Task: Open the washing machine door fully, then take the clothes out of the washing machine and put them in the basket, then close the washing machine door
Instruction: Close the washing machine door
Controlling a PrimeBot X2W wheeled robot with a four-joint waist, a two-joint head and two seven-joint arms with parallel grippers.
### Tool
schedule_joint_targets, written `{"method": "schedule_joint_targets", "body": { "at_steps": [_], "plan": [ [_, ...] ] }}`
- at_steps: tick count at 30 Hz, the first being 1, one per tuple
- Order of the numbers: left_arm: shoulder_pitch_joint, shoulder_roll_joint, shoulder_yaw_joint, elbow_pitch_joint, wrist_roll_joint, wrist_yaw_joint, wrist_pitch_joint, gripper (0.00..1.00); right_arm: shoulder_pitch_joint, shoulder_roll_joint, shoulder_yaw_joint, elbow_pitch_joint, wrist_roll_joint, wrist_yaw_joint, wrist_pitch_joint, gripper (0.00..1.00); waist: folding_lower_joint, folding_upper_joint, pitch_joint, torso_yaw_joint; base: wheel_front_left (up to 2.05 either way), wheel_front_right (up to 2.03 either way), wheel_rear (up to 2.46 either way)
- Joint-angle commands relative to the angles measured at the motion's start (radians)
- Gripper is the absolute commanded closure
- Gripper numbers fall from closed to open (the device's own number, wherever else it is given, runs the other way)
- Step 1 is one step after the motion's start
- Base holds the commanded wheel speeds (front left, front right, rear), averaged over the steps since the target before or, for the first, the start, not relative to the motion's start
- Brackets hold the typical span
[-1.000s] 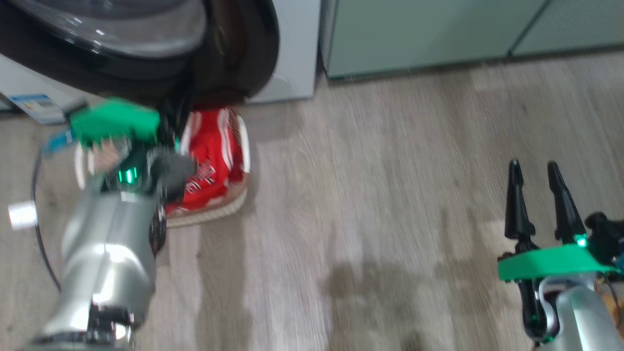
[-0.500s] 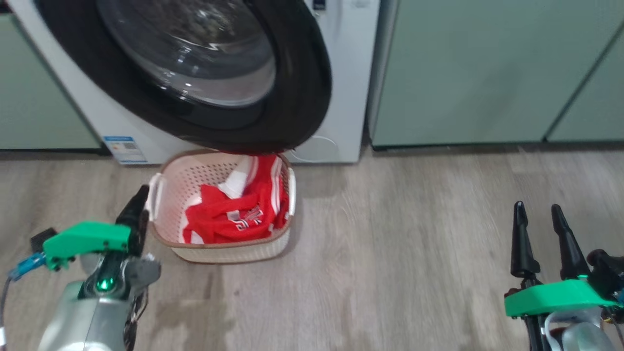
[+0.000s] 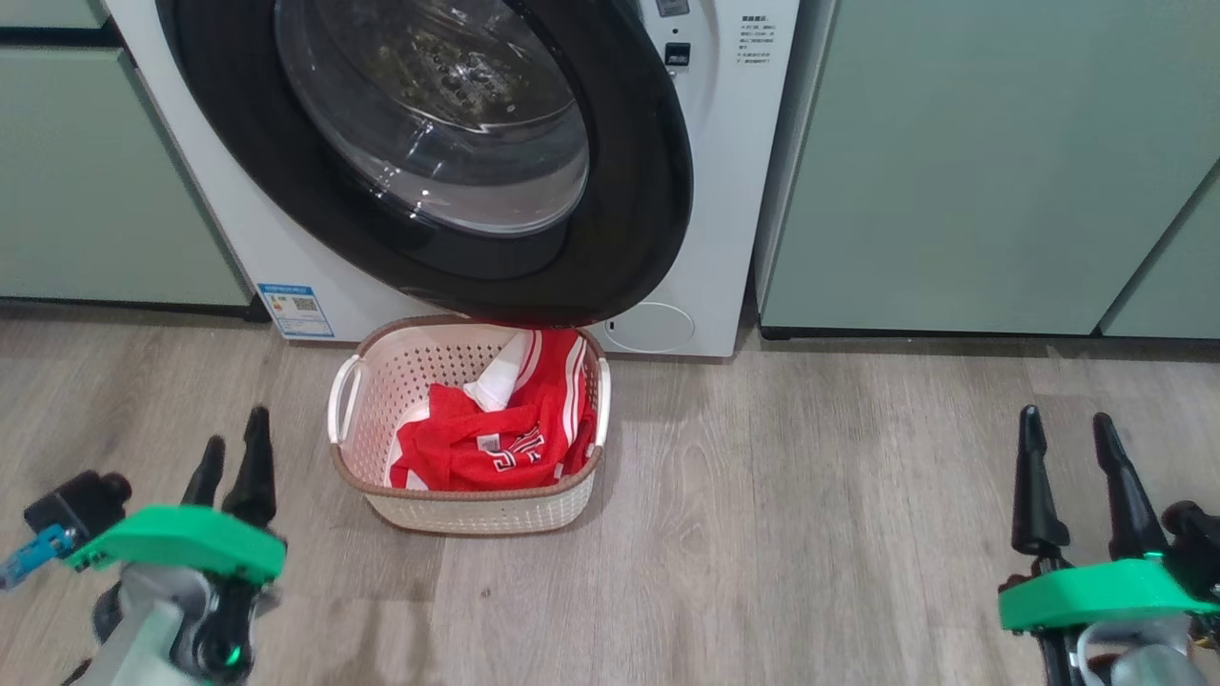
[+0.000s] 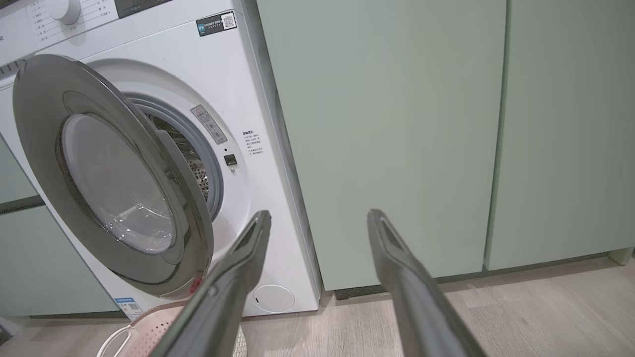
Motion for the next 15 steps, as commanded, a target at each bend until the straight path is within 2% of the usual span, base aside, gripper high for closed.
{"method": "schedule_joint_targets", "body": {
  "at_steps": [1, 3, 4, 6, 10, 15],
  "plan": [
    [-0.03, 0.054, 0.017, -0.032, 0.042, -0.007, -0.02, 0.0, -0.012, -0.007, 0.014, -0.039, -0.005, -0.001, -0.006, 0.0, 0.0, -0.0001, -0.002, 0.002, 0.0, 0.0, 0.0],
    [-0.023, 0.071, 0.042, -0.05, 0.114, -0.007, -0.025, 0.0, -0.009, -0.006, 0.007, -0.043, -0.004, -0.001, -0.006, 0.0, 0.0, -0.0001, -0.003, 0.006, 0.0, 0.0, 0.0],
    [-0.023, 0.071, 0.042, -0.05, 0.114, -0.007, -0.025, 0.0, -0.009, -0.006, 0.007, -0.043, -0.004, -0.001, -0.006, 0.0, 0.0, -0.0001, -0.003, 0.006, 0.0, 0.0, 0.0],
    [-0.004, 0.06, 0.1, -0.091, 0.202, -0.007, -0.026, 0.0, -0.007, -0.005, 0.002, -0.047, -0.005, -0.001, -0.006, 0.0, 0.0, -0.0001, -0.003, 0.008, 0.0, 0.0, 0.0],
    [0.054, 0.014, 0.198, -0.168, 0.375, -0.007, -0.026, 0.0, -0.001, -0.003, -0.001, -0.05, -0.005, -0.001, -0.006, 0.0, 0.0, -0.0001, -0.002, 0.009, 0.0, 0.0, 0.0],
    [0.112, -0.042, 0.255, -0.231, 0.533, -0.007, -0.026, 0.0, 0.006, -0.002, -0.003, -0.05, -0.004, -0.001, -0.006, 0.0, 0.0, -0.0001, 0.002, 0.009, 0.0, 0.0, 0.0]
  ]
}}
